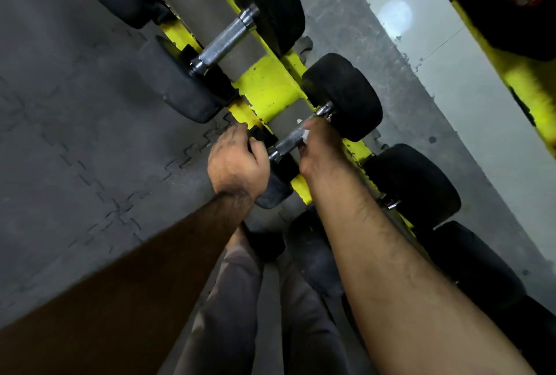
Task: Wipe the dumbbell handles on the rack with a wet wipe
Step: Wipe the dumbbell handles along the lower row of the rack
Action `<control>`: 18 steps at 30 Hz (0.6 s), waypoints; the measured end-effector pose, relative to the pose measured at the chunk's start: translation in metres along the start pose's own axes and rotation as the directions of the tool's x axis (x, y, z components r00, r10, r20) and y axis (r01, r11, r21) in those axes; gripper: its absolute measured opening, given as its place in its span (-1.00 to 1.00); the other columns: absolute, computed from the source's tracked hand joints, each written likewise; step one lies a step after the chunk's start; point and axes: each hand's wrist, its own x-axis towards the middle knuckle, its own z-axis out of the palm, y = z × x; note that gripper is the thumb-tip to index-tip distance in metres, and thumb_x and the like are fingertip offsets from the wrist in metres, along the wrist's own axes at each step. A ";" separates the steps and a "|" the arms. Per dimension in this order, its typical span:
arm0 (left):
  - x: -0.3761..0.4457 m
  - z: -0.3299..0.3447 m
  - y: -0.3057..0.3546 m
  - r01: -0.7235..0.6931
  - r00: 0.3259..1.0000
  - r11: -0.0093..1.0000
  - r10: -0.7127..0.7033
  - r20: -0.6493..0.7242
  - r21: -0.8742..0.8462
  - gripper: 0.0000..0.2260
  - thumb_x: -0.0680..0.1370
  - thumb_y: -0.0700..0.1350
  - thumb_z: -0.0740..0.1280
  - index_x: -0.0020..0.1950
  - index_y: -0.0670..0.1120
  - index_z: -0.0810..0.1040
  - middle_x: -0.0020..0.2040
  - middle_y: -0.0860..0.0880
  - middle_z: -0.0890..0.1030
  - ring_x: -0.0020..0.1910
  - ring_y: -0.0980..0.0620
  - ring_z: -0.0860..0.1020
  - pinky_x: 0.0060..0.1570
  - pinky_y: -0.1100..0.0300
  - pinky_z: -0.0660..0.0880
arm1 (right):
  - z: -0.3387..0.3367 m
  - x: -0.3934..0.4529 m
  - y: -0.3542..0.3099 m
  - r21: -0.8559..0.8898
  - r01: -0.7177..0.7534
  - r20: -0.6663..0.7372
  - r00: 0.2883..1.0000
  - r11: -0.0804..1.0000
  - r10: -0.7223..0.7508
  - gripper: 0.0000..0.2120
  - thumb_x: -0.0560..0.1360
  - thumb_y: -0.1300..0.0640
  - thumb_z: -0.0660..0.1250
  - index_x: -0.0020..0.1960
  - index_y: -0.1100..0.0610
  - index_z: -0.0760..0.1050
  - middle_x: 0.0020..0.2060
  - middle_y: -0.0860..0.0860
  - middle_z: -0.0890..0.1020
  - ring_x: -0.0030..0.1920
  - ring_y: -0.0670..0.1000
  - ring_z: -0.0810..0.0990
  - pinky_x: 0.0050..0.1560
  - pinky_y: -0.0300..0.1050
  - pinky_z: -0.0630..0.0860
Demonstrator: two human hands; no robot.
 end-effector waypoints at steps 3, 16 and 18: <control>0.000 0.001 0.000 -0.002 1.000 1.000 0.002 0.004 0.001 -0.53 0.50 -0.01 0.09 0.22 -0.23 0.60 0.13 -0.17 0.65 0.12 -0.18 0.59 0.12 0.01 0.50 | -0.002 0.007 -0.005 0.049 0.003 0.087 0.996 0.999 -0.007 -0.93 0.51 0.30 0.23 -0.04 0.21 0.47 -0.05 0.10 0.52 -0.29 -0.03 0.52 -0.27 -0.17 0.47; 0.000 0.002 -0.002 0.001 1.000 1.000 -0.001 -0.005 0.006 -0.54 0.49 -0.02 0.12 0.21 -0.24 0.60 0.12 -0.17 0.65 0.12 -0.18 0.60 0.14 0.01 0.50 | -0.005 0.011 0.014 -0.023 0.026 0.145 0.989 0.999 -0.023 -0.83 0.38 0.18 0.35 -0.10 0.27 0.59 -0.14 0.12 0.61 -0.18 0.03 0.58 -0.20 -0.15 0.50; -0.001 0.002 -0.001 0.003 1.000 1.000 -0.003 0.000 0.006 -0.54 0.49 -0.02 0.12 0.22 -0.23 0.59 0.12 -0.17 0.65 0.12 -0.18 0.59 0.15 0.01 0.50 | -0.010 0.001 0.030 -0.242 -0.010 0.223 0.973 0.970 0.066 -0.61 0.30 0.10 0.36 0.03 0.33 0.60 -0.12 0.18 0.58 -0.29 0.04 0.53 -0.37 -0.22 0.44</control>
